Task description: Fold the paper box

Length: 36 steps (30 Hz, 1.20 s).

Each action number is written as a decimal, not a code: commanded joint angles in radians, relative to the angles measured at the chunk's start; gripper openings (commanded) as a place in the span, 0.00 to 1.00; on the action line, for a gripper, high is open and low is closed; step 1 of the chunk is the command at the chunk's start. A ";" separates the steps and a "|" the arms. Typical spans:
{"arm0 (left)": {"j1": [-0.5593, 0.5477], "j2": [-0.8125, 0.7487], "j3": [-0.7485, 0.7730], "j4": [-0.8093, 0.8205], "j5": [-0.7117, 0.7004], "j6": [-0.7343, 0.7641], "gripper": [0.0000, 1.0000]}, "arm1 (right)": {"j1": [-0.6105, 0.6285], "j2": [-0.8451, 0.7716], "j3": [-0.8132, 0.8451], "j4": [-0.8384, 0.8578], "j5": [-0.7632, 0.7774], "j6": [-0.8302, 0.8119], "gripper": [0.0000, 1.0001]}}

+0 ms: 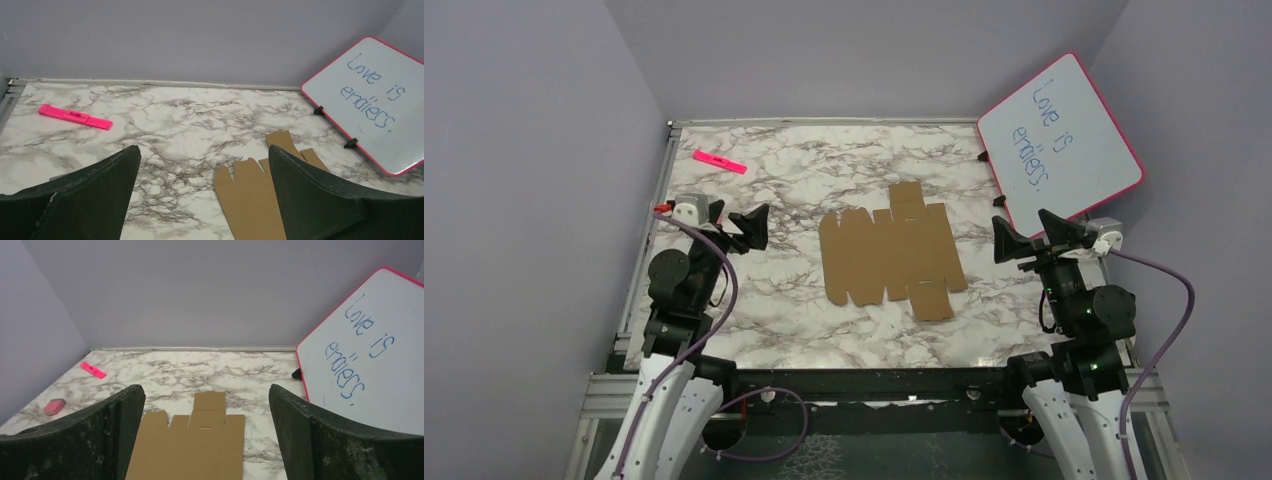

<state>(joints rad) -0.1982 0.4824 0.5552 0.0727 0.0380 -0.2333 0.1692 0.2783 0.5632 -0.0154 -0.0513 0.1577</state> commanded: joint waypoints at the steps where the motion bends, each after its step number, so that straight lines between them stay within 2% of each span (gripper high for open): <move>1: 0.004 0.099 0.059 0.003 0.106 -0.070 0.99 | 0.005 0.013 0.051 -0.116 -0.061 0.064 1.00; 5: 0.005 0.221 0.093 -0.012 0.186 -0.137 0.99 | 0.005 0.055 0.045 -0.157 -0.083 0.144 1.00; 10: -0.003 0.391 0.092 0.052 0.321 -0.214 0.99 | 0.006 0.152 0.041 -0.178 -0.139 0.193 1.00; 13: -0.019 0.491 0.109 0.056 0.347 -0.227 0.99 | 0.005 0.214 0.021 -0.164 -0.166 0.227 1.00; 24: -0.141 0.900 0.278 0.034 0.334 -0.320 0.99 | 0.006 0.531 -0.089 -0.072 -0.323 0.318 1.00; 30: -0.215 1.099 0.421 -0.046 0.291 -0.283 0.99 | 0.005 0.674 -0.134 -0.035 -0.291 0.344 1.00; 36: -0.252 1.228 0.507 -0.136 0.282 -0.242 0.99 | 0.006 0.746 -0.170 0.021 -0.243 0.355 1.00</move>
<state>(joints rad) -0.4286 1.6535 1.0115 0.0147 0.3416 -0.5117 0.1692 0.9939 0.4141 -0.0772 -0.3244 0.4927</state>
